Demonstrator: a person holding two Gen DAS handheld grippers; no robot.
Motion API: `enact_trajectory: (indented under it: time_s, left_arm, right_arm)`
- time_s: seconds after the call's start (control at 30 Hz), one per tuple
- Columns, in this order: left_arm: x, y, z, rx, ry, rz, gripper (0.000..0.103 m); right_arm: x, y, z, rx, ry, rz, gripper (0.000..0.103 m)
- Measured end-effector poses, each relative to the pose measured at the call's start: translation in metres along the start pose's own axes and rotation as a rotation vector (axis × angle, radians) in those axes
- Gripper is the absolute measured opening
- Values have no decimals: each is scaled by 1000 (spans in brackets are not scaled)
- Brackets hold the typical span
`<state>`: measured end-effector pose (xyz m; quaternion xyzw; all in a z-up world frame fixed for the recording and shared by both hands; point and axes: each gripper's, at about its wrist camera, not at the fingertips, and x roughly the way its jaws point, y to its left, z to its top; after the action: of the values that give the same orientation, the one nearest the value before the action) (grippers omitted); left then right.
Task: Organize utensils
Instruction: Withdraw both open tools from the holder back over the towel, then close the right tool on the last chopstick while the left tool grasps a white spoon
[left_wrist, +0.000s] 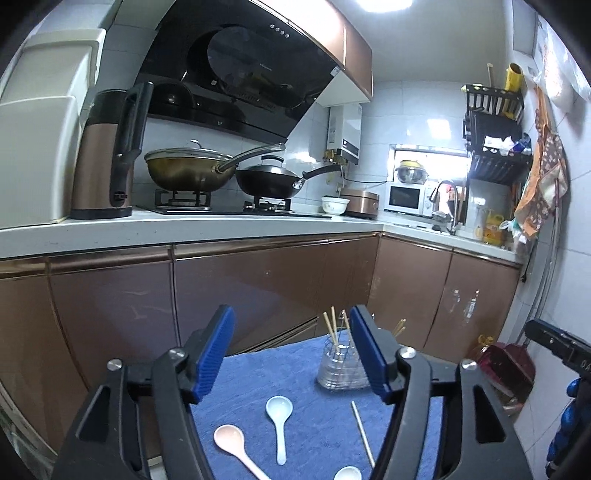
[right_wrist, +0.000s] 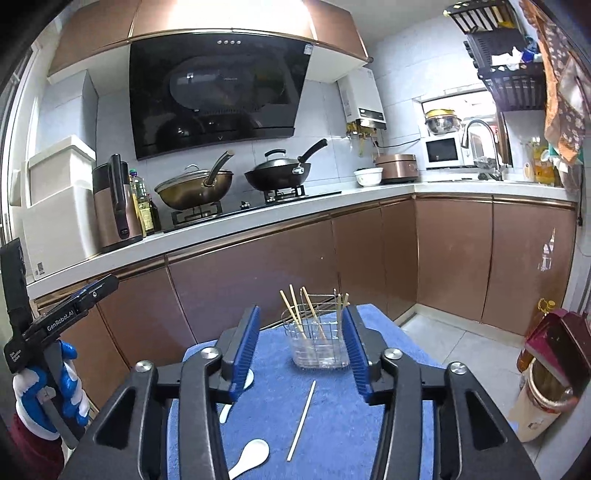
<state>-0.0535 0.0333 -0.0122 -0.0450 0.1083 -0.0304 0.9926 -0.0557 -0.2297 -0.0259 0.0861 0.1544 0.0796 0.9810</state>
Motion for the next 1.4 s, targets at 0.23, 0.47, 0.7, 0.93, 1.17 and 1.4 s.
enact_trajectory:
  time_s: [0.23,0.47,0.7,0.93,1.17,1.4]
  left_arm:
    - [-1,-11,-16,54,26,28,65]
    - [11,-19,-28,101,78,13,65]
    - [30,-26,-44,128,143,-16,66]
    - [62,-28,-62,145,223,-45,65]
    - [106,-25,-88,141,358,-73,65]
    - [154,-12,-129,39,617,-254,65]
  right_arm:
    - [-8,-15,-14,48,7,-25,51]
    - [-6,-23,-17,79,11,-40,51]
    - [10,-24,-21,83,44,-51,51]
    - [38,-26,-27,83,102,-62,51]
    - [77,-31,-39,84,179,-60,51]
    - [128,-26,-59,60,301,-37,51]
